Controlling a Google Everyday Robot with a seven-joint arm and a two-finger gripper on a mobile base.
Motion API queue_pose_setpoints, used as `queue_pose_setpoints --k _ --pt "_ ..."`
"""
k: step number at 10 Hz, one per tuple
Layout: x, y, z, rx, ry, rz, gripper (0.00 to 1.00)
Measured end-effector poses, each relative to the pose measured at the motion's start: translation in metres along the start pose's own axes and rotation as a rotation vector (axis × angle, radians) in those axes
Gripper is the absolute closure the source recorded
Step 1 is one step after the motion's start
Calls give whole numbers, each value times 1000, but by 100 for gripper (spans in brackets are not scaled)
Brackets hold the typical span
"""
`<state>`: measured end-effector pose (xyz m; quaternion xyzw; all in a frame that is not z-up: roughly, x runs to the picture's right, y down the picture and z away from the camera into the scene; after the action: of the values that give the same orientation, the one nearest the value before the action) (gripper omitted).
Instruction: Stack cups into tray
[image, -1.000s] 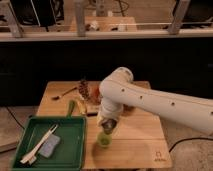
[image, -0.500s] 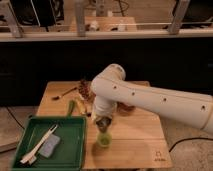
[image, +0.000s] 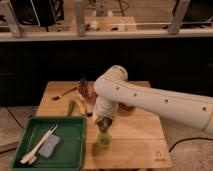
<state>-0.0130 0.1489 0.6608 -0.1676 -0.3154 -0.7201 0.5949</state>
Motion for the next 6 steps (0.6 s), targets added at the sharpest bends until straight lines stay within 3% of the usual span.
queue_pose_setpoints --k 6 --pt "-7 0 7 -7 -26 -4 100"
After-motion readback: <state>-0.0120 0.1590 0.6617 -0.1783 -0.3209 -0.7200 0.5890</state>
